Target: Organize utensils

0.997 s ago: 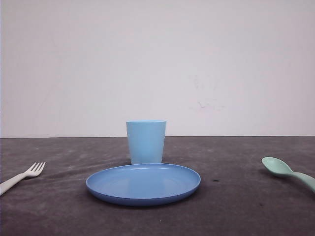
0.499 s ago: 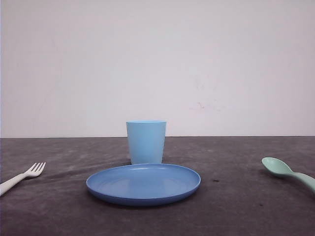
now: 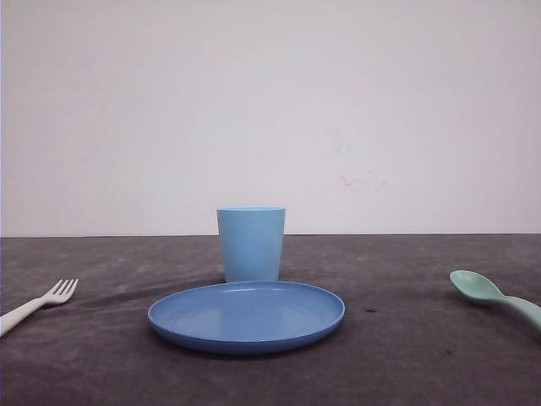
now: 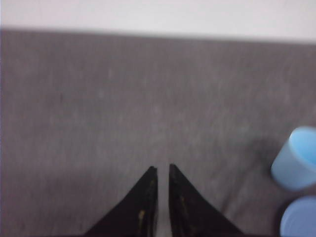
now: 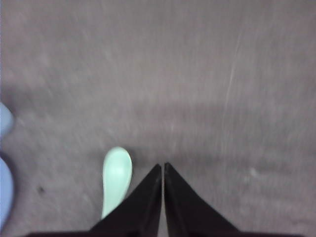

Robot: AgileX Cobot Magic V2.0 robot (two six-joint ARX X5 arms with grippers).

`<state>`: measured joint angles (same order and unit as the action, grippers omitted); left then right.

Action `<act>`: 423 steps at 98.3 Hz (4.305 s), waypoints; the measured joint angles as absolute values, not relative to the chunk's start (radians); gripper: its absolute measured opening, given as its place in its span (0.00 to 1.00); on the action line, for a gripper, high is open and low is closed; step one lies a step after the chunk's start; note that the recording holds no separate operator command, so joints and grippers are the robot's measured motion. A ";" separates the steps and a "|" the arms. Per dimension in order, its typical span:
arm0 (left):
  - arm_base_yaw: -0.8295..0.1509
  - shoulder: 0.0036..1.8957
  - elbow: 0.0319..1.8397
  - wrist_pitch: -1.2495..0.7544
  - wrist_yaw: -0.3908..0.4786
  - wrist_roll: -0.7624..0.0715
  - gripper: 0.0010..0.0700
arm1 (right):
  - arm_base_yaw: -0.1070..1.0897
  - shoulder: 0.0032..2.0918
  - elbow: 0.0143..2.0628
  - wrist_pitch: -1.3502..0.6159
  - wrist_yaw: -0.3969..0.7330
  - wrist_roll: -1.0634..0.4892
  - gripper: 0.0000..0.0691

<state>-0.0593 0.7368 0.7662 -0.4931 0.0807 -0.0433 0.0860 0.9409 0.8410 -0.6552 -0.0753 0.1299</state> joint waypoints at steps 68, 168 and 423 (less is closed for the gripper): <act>-0.068 0.784 0.766 -0.566 0.079 -0.019 0.67 | 0.086 1.060 0.841 -0.666 -0.075 0.107 0.84; -0.292 1.344 0.766 -0.504 0.104 -0.213 0.73 | 0.086 1.060 0.841 -0.693 -0.063 0.100 0.99; -0.507 1.439 0.770 0.781 0.262 -0.204 0.05 | 0.086 1.060 0.841 -0.707 -0.051 0.100 0.99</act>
